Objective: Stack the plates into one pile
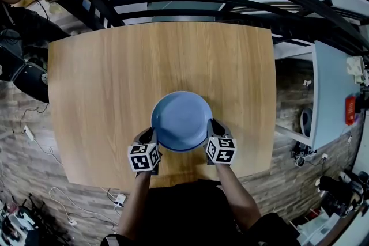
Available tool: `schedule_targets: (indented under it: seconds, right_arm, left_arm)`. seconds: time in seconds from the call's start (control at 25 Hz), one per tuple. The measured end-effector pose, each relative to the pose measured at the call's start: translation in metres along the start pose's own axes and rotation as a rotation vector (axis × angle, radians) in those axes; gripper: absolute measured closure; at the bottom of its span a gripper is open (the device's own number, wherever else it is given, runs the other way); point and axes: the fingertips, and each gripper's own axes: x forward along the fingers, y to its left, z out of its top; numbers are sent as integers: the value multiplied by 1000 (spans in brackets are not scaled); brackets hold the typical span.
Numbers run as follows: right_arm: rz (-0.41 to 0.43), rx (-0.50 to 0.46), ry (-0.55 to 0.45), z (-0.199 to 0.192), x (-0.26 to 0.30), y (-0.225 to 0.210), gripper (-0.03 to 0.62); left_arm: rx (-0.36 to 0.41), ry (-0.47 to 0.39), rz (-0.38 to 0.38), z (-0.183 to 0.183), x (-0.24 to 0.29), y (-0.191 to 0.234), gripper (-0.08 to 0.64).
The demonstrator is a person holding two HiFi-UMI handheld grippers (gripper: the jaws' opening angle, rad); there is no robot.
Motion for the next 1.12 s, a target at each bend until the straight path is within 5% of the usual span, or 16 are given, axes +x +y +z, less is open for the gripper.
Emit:
schedule_targets:
  seconds: [1.12]
  right_arm:
    - [-8, -116, 6, -2, 1, 3, 549]
  left_arm:
    - [47, -12, 33, -1, 0, -2, 511]
